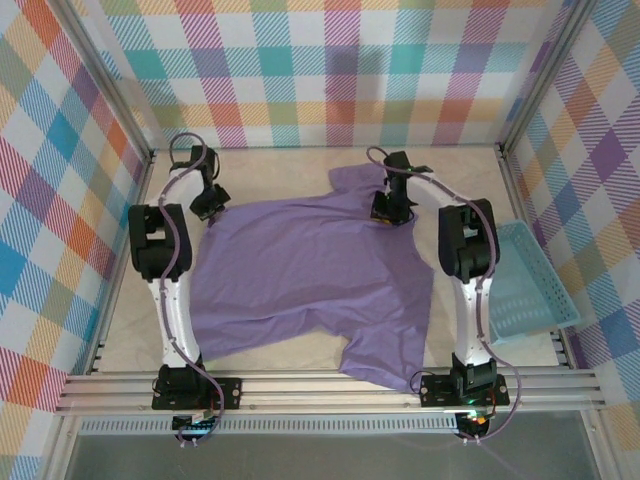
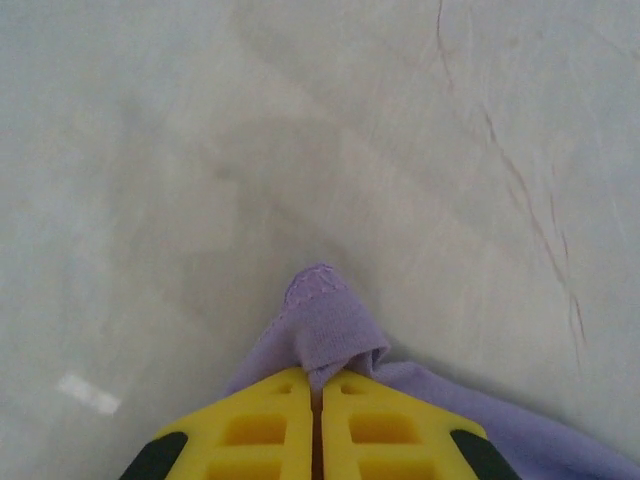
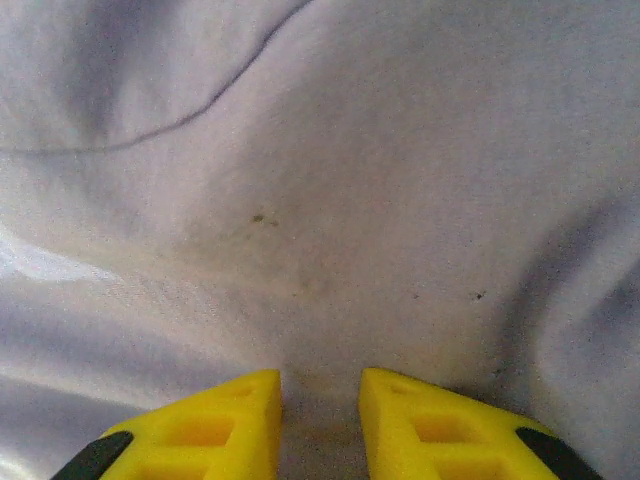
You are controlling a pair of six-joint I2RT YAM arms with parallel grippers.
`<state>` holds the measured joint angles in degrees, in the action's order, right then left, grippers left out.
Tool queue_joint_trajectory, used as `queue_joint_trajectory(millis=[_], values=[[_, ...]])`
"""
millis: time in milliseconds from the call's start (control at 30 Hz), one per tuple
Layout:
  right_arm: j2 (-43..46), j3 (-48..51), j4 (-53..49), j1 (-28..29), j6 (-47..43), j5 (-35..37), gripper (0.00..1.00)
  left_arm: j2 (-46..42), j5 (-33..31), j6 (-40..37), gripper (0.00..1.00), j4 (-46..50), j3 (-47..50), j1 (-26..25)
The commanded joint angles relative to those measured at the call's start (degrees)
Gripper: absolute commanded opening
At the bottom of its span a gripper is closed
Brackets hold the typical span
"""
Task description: Fold the inside-out t-shirt
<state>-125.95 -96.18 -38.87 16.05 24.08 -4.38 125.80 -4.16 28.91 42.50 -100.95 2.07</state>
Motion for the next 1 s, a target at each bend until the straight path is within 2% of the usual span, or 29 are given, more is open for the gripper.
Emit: queue_joint_trajectory(millis=[0, 133, 267, 400, 633, 800, 967], values=[[4.4, 7.8, -0.3, 0.9, 1.2, -1.4, 0.29, -9.6, 2.6, 1.5, 0.08, -5.3, 7.2, -0.5], [10.3, 11.2, 0.7, 1.1, 0.0, -2.4, 0.3, -16.6, 3.0, 1.8, 0.08, -7.1, 15.5, -2.4], [11.7, 3.5, -0.1, 0.6, -2.2, 1.2, 0.38, -23.0, 2.0, 2.4, 0.08, -8.9, 23.3, -5.1], [3.7, -11.1, -3.9, -1.5, -3.3, 3.3, 0.4, -26.9, 1.6, 3.3, 0.08, -9.9, 28.4, -6.6], [-14.9, -37.4, -10.8, -4.5, -7.0, 5.0, 0.4, -32.3, 4.9, 4.7, 0.07, -13.0, 36.5, -8.0], [-22.1, -46.3, -11.7, -5.1, -8.2, 4.9, 0.4, -35.2, 7.1, 5.5, 0.07, -15.2, 41.5, -10.1], [-25.8, -48.2, -9.5, -5.2, -9.1, 3.8, 0.39, -37.6, 8.8, 6.6, 0.07, -16.8, 46.1, -11.5]])
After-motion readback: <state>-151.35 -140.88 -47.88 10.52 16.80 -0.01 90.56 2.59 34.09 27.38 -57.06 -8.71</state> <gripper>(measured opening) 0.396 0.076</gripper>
